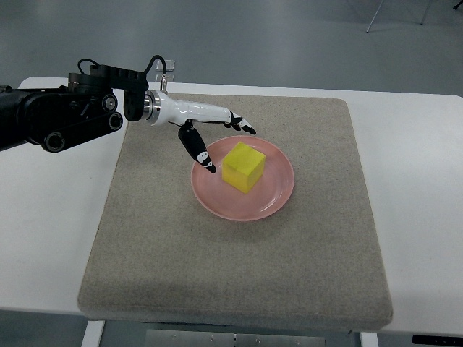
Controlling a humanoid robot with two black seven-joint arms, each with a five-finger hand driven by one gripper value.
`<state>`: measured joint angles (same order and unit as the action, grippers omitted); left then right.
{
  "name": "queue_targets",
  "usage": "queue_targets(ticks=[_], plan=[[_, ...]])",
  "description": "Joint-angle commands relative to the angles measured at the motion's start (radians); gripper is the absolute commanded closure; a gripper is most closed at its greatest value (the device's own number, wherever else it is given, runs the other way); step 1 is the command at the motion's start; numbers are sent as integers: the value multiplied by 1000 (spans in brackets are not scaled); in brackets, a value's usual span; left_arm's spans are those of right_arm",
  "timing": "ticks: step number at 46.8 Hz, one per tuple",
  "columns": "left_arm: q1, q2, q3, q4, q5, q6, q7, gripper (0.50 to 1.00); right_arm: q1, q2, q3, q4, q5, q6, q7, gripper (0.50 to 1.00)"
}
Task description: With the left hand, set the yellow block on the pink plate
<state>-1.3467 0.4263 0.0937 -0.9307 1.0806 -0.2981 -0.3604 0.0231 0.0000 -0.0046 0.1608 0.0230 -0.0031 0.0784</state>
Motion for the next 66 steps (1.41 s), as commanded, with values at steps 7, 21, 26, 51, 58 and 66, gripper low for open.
queue_targets(ticks=[7,21,26,51,58,66], plan=[[15,40,-23,27,-2,7,0,538,0,0,0,0,0,0,0,576],[86,26,-63,231,-2,100,0,542,0,0,0,0,0,0,0,576],[100,-6,-68,328,-18,138,1,553,0,0,0,0,0,0,0,576],[182,-92,-83,523,-487,330,15,557,0,0,0,0,0,0,0,576],[192,-109,-84,546,-646,362,15,557,0,0,0,-1,0,0,0,576],[219,-133,-98,589,-835,352,15,546,0,0,0,0,0,0,0,576]])
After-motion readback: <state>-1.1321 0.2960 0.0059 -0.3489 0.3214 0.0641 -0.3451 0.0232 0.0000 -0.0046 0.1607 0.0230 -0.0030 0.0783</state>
